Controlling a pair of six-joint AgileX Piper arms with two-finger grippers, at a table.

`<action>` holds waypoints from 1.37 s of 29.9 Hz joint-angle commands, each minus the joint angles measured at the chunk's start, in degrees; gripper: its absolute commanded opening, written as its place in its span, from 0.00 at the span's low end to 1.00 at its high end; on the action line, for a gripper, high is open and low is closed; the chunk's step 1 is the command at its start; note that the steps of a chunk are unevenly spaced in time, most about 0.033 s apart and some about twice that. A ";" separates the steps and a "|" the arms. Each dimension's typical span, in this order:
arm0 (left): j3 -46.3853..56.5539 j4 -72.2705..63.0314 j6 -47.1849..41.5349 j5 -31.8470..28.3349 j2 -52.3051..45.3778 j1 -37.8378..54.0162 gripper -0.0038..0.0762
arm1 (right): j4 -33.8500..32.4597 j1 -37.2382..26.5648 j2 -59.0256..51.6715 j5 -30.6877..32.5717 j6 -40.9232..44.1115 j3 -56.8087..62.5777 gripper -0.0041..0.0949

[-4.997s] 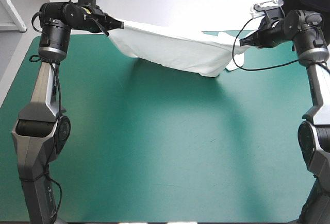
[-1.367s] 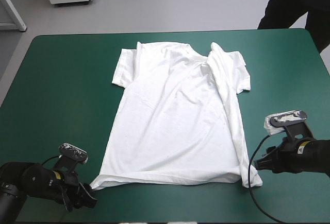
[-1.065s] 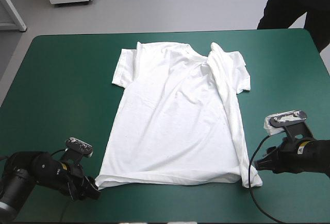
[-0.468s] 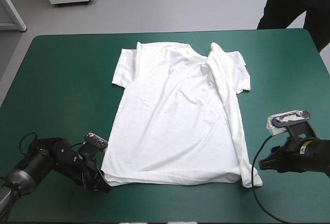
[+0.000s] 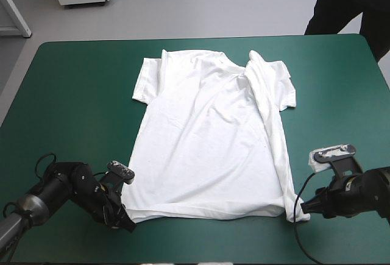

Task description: Fold the cloth

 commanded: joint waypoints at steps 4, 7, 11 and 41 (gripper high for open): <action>-0.82 -1.54 -0.36 2.07 -0.20 -0.53 0.02 | 4.55 0.10 4.67 0.20 -2.90 1.84 0.57; -0.82 -1.75 -0.22 2.07 -0.20 -0.53 0.02 | 5.29 0.10 6.41 -0.36 -4.16 1.84 0.61; -0.82 -1.75 0.97 2.07 -0.20 -0.53 0.02 | 6.07 0.10 7.68 -1.39 -4.82 1.84 0.61; -0.93 -2.02 1.51 4.60 -0.65 -0.53 0.02 | 13.77 0.10 28.48 -10.72 -12.33 1.84 0.22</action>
